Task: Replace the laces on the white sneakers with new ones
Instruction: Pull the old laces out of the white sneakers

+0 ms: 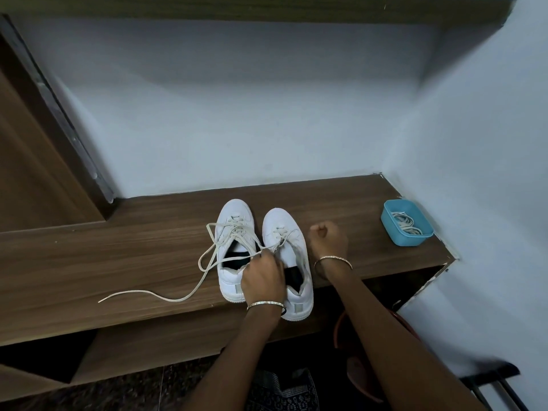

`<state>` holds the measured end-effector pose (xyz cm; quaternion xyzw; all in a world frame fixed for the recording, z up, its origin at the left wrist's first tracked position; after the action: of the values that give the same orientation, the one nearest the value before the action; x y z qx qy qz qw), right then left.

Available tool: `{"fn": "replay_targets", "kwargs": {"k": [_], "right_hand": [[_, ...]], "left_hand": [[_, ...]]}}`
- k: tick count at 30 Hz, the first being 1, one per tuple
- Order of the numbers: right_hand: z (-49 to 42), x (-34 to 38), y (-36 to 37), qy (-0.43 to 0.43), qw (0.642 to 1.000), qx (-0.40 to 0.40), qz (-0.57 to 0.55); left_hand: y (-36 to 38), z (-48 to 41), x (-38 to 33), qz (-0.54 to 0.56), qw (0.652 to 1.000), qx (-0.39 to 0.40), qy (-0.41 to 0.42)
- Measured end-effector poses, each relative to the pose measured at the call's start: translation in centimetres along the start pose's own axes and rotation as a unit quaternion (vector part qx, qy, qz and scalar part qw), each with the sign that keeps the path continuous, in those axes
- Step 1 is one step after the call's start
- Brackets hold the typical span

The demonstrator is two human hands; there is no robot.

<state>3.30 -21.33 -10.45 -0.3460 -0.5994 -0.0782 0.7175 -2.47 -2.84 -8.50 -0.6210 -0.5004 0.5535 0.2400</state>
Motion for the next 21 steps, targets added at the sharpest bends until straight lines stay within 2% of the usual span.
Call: {"fn": "replay_targets", "kwargs": {"k": [2,3,4,6,8,13,15,17,19,20,21], "right_hand": [[1.2,2.8,-0.4,-0.154,0.987,0.02,0.038],[2.1,3.7,0.1,-0.235,0.969,0.042,0.058],[3.1,4.7,0.6,-0.32,0.941,0.059,0.092],[4.6,4.8,2.4,-0.427,0.876,0.066,0.215],[5.4,4.6,3.4,-0.471,0.829,0.037,0.299],[5.7,5.0,2.9,-0.506,0.792,-0.038,0.339],[5.6,5.3,2.3,-0.501,0.803,-0.052,0.318],[4.4,5.1,0.9,-0.418,0.874,-0.057,0.241],[2.3,3.5,-0.7,-0.25,0.958,-0.068,0.121],[1.0,2.0,-1.6,-0.144,0.985,-0.084,0.051],[0.1,0.5,-2.5,-0.04,0.994,-0.099,-0.003]], "left_hand": [[0.0,-0.1,0.0,-0.007,1.0,-0.003,0.002],[0.1,-0.1,-0.1,-0.012,1.0,-0.002,0.003],[0.1,-0.1,-0.1,-0.018,1.0,-0.001,0.004],[0.1,-0.1,-0.1,-0.023,1.0,0.004,0.004],[0.2,0.0,0.1,-0.021,1.0,0.008,0.001],[0.3,-0.1,0.2,-0.023,1.0,0.003,0.004],[0.3,-0.1,0.1,-0.025,1.0,0.003,0.006],[0.4,0.0,0.2,-0.028,1.0,0.003,0.005],[0.5,0.0,0.2,-0.028,1.0,0.001,0.006],[0.5,0.0,0.2,-0.027,1.0,0.0,0.006],[0.5,0.0,0.2,-0.026,1.0,-0.002,0.006]]}}
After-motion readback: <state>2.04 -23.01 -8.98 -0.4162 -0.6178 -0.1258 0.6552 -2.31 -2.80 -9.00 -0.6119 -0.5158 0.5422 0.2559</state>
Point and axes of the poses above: each hand's wrist, its own z-axis away from the middle knuckle, its own y-axis out of the palm, x = y × z, the point moved 8 cm from there along -z, towards the middle knuckle, and after that the axes turned 9 degrees about -x, right-handed, at the moved point
